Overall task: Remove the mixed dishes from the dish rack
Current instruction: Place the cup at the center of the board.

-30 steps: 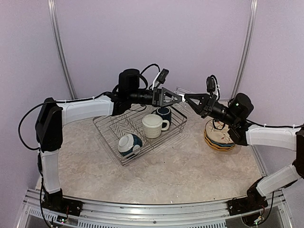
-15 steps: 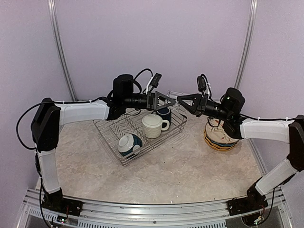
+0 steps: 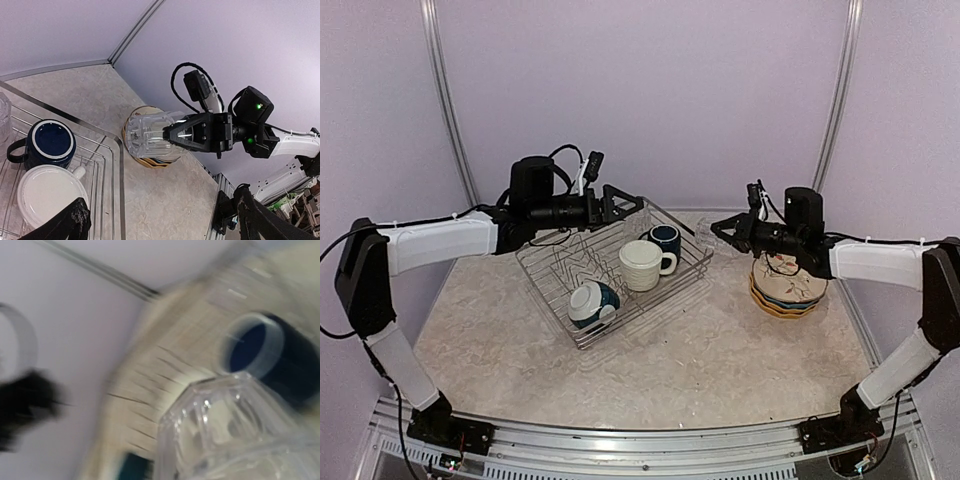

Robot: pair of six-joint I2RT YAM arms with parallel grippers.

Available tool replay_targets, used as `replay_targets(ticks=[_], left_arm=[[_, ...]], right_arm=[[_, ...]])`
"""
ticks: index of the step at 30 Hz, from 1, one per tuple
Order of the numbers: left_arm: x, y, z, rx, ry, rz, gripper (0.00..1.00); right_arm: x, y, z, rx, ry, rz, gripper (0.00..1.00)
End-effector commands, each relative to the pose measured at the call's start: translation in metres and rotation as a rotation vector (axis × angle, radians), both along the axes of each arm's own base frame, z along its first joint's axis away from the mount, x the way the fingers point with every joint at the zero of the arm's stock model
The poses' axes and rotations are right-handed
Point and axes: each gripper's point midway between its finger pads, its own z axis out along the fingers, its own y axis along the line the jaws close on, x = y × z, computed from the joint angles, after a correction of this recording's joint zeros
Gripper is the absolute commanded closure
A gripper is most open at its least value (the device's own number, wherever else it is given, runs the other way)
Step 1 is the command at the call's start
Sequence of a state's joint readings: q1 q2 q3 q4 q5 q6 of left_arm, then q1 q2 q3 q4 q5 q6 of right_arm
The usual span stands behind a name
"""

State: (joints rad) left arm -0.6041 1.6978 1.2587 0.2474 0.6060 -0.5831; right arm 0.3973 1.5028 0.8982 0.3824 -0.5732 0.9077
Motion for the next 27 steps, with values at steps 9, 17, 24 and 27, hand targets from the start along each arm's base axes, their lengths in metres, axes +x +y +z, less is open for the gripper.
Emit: replay_targets(ticks=[9, 17, 24, 27], left_arm=[[0.0, 0.016, 0.013, 0.232, -0.083, 0.065, 0.01], [0.024, 0.023, -0.011, 0.186, 0.125, 0.128, 0.01], [0.015, 0.022, -0.03, 0.211, 0.212, 0.099, 0.01], [0.01, 0.019, -0.038, 0.254, 0.239, 0.083, 0.01]], right_arm=[[-0.12, -0.09, -0.078, -0.871, 0.344, 0.006, 1.0], [-0.179, -0.14, -0.116, -1.112, 0.581, -0.043, 1.0], [-0.169, -0.161, -0.146, -1.095, 0.635, -0.253, 1.0], [-0.163, -0.168, -0.161, -1.064, 0.657, -0.301, 1.0]])
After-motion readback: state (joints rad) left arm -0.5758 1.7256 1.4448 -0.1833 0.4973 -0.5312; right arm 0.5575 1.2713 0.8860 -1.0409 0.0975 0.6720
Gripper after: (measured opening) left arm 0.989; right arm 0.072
